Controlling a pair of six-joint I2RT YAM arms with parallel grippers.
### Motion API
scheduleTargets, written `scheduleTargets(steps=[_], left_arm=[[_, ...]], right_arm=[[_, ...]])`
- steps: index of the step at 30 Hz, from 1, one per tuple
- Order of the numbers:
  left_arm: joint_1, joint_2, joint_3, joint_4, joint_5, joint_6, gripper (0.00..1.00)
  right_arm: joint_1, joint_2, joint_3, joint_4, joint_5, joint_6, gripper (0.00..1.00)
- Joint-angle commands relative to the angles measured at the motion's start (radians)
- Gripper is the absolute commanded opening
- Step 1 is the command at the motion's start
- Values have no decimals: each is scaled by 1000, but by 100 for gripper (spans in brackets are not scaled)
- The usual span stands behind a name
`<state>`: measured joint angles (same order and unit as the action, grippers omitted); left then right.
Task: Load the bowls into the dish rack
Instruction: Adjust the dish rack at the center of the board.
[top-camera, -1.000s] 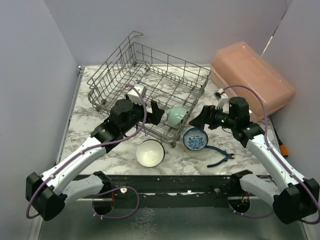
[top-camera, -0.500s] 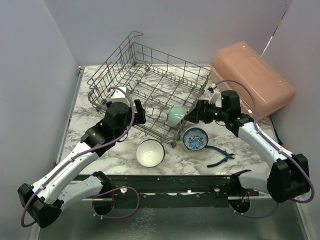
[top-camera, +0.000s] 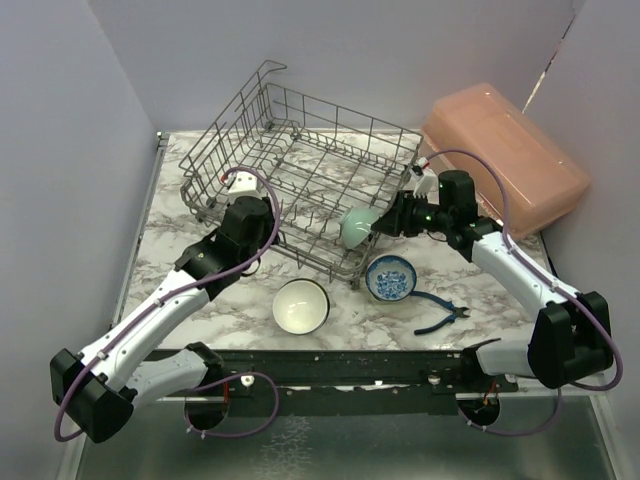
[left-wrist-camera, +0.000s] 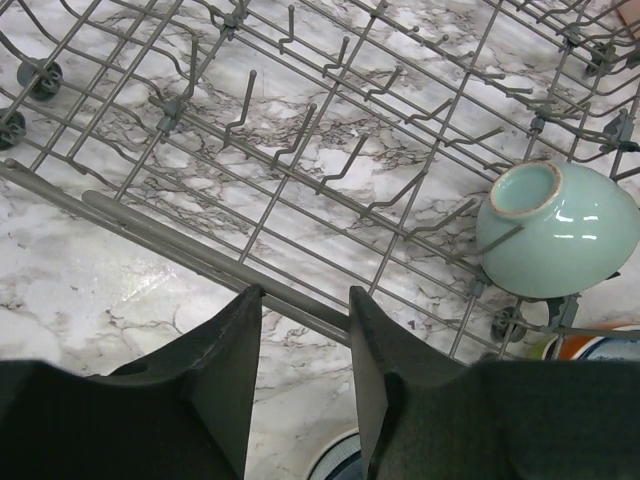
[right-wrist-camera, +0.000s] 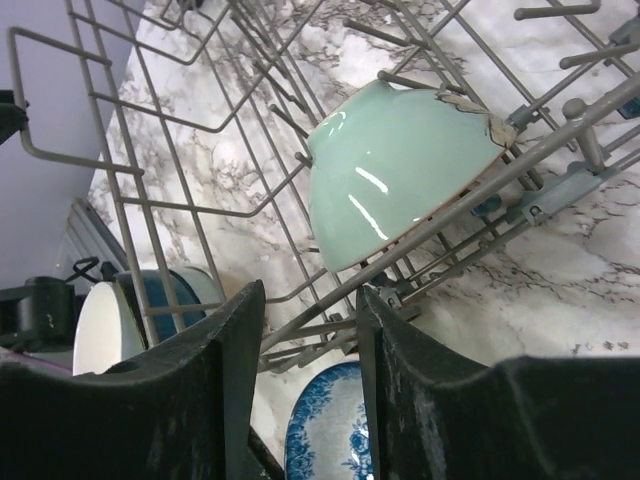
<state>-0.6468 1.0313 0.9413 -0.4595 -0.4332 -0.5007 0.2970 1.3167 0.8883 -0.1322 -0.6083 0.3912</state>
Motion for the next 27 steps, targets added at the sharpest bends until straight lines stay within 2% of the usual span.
scheduleTargets(steps=[1, 4, 6, 9, 10, 16, 23, 27], left_arm=[[1, 19, -38, 35, 123, -23, 37], [1, 2, -51, 35, 151, -29, 31], [1, -9, -59, 35, 170, -34, 22], [1, -20, -70, 37, 190, -36, 3], [1, -20, -72, 36, 201, -36, 0], [1, -5, -87, 51, 260, -44, 0], [1, -14, -69, 58, 251, -32, 0], [1, -31, -67, 64, 251, -29, 21]], right_arm=[[-3, 29, 53, -40, 37, -49, 43], [-2, 57, 83, -65, 50, -69, 37], [-2, 73, 104, -81, 53, -79, 30], [-1, 97, 136, -99, 74, -91, 23], [-2, 101, 147, -105, 80, -96, 22], [-2, 128, 211, -121, 103, -107, 17], [-2, 179, 275, -141, 149, -127, 16], [-1, 187, 301, -158, 182, -145, 21]])
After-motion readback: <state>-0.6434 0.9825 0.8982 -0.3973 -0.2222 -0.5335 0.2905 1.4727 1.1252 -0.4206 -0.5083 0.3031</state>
